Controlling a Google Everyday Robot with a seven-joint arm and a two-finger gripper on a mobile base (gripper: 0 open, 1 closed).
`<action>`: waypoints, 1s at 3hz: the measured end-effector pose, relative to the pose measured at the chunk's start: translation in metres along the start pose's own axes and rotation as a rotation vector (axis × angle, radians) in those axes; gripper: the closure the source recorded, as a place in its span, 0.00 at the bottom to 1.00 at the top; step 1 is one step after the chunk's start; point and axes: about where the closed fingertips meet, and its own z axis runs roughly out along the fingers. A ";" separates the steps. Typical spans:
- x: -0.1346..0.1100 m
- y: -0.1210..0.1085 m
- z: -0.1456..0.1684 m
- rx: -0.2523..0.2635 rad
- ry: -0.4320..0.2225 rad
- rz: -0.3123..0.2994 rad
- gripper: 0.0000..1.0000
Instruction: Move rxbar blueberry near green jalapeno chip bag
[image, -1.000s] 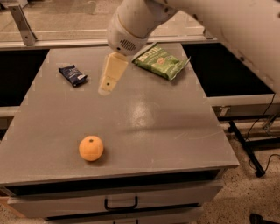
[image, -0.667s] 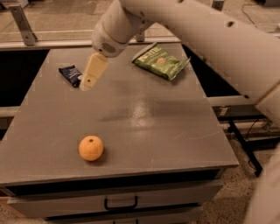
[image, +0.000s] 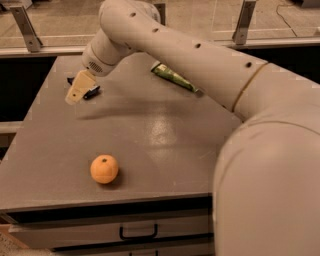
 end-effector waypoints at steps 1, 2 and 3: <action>0.005 -0.006 0.036 -0.002 0.010 0.101 0.00; 0.011 -0.008 0.059 -0.012 0.028 0.178 0.18; 0.011 -0.013 0.061 -0.004 0.023 0.211 0.41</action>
Offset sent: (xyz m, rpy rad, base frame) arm 0.0398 0.0358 -0.0630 0.0452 0.1989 -0.1848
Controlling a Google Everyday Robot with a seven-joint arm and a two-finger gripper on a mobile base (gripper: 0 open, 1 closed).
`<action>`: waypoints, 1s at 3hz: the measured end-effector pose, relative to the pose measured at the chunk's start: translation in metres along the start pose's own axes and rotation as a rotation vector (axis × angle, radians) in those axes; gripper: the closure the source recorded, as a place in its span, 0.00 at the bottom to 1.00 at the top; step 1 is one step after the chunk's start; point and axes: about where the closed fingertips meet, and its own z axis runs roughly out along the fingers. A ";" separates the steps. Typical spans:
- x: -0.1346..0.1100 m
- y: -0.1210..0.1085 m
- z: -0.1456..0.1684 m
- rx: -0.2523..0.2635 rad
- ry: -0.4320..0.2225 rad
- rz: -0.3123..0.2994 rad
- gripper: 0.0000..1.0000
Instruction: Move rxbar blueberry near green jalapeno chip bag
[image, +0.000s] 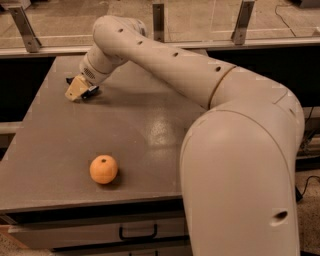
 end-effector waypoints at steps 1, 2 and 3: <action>-0.001 -0.002 -0.003 0.005 -0.001 0.006 0.65; 0.003 0.007 -0.005 -0.011 0.005 -0.021 0.96; -0.004 0.001 -0.040 0.033 -0.035 -0.088 1.00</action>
Offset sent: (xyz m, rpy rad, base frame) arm -0.0149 -0.0031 -0.0005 -0.0152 0.0059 0.0364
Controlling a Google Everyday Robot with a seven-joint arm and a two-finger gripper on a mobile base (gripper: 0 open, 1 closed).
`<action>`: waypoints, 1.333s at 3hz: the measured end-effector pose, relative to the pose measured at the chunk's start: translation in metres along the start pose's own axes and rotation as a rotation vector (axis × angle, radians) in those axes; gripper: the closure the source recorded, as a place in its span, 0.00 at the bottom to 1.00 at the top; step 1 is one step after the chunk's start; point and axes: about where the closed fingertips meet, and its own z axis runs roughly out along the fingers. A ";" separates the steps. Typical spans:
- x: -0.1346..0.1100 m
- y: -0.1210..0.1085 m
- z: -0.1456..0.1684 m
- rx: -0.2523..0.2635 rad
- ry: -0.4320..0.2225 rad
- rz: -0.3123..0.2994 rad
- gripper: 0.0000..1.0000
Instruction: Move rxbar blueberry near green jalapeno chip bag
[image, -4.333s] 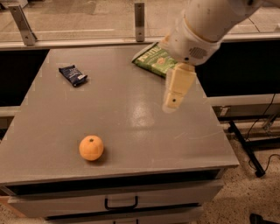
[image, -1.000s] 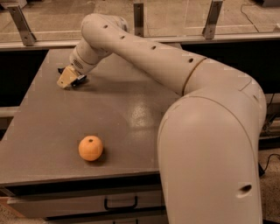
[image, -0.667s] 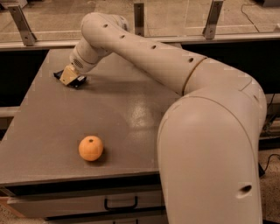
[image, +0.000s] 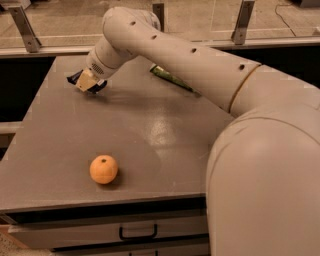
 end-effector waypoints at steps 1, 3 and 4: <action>-0.015 -0.019 -0.058 0.079 -0.046 -0.109 1.00; -0.010 -0.032 -0.071 0.069 -0.065 -0.120 1.00; 0.012 -0.052 -0.111 0.129 -0.069 -0.102 1.00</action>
Offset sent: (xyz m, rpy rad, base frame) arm -0.0006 -0.0299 0.0463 0.0009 -0.1132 0.0109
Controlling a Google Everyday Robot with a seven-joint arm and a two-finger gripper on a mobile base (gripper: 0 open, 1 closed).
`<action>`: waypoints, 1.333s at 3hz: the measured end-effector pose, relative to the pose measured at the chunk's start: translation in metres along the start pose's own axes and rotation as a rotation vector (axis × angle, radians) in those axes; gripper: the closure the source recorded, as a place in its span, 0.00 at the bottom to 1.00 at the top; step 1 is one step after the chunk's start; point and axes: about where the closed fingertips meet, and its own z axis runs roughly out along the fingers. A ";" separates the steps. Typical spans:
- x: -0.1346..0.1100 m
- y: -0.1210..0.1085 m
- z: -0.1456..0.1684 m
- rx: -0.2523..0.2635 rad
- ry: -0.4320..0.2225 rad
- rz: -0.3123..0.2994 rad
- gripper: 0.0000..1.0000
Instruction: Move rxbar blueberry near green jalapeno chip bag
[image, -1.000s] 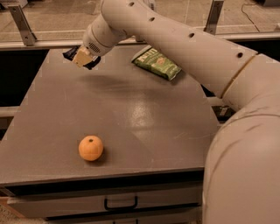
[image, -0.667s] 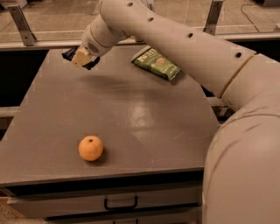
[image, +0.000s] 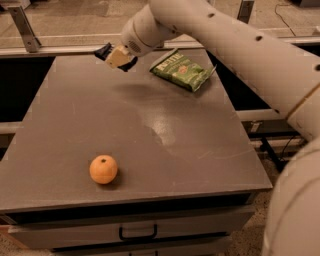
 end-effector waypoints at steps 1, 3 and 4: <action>0.031 -0.015 -0.048 0.072 0.019 0.041 1.00; 0.090 -0.025 -0.138 0.205 0.071 0.100 1.00; 0.131 -0.026 -0.177 0.269 0.107 0.142 1.00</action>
Offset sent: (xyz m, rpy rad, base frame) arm -0.0482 -0.1770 0.0279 -0.0187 -0.0456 -0.2438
